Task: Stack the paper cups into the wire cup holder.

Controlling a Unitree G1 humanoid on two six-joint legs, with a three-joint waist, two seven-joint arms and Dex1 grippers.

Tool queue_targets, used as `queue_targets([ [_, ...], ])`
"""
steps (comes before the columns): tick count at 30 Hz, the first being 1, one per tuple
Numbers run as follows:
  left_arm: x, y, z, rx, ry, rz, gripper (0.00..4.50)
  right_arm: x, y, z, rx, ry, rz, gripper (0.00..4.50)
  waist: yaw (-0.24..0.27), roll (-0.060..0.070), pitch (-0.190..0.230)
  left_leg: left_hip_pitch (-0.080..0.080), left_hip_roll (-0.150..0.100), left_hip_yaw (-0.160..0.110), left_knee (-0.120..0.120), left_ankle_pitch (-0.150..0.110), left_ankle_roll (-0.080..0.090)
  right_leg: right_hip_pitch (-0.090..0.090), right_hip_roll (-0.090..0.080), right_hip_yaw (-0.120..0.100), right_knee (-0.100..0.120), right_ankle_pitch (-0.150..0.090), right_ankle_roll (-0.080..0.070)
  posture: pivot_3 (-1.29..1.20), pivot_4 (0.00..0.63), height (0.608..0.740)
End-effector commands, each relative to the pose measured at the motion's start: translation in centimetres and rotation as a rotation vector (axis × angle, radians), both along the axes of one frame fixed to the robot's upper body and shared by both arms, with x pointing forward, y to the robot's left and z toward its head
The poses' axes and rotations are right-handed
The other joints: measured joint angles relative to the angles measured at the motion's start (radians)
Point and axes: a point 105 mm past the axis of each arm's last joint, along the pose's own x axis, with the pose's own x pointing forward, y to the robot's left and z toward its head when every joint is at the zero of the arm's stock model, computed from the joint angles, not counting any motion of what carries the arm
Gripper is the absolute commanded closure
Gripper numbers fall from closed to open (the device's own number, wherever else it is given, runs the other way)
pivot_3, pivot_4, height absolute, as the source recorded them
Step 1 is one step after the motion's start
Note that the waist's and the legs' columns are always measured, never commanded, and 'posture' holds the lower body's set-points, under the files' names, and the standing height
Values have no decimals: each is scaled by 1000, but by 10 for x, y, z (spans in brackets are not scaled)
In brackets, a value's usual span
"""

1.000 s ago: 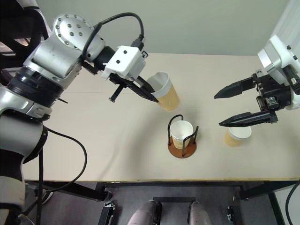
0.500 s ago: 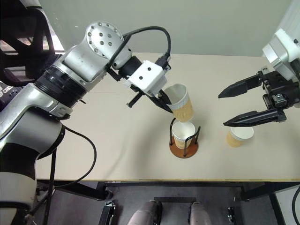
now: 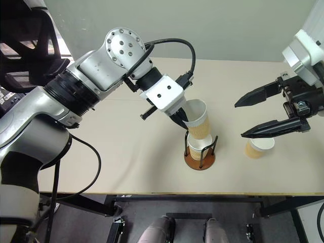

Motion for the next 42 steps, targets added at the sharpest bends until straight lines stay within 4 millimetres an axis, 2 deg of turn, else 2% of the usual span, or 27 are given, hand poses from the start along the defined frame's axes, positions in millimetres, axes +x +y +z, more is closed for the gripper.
queue_targets([
  [1, -11, -3, 13, 15, -24, -53, 4459, -6, 0, 10, -1, -36, 9, 841, 0, 0, 0, 0, 0, 1, 0, 0, 0, 0, 1, -1, 0, 0, 0, 0, 150, 740],
  [7, -15, -1, 8, 37, -11, -58, 4459, -4, 0, 9, -2, -35, 10, 841, 1, 0, 0, 0, 0, 1, 0, 0, 0, 0, 0, -1, 0, 0, 0, 0, 150, 740],
  [18, 1, 5, 3, 64, -64, -28, 4459, -3, 0, 8, 3, -39, 7, 841, 2, 0, 0, 0, 0, 1, 0, 0, 0, 0, 0, 0, 0, 0, 0, 0, 150, 740],
  [40, 4, 7, -5, 113, -78, -34, 4459, -2, -2, 8, -4, -39, -10, 841, 2, 0, 0, 0, 0, 1, 0, -1, 1, 0, 0, 0, 0, 0, 1, 0, 150, 740],
  [42, 4, 8, -6, 119, -73, -32, 4075, -2, -1, 7, -5, -38, -10, 841, 2, 0, 0, 0, 0, 1, 0, -1, 1, 0, 0, -1, -1, 0, 1, 0, 150, 740],
])
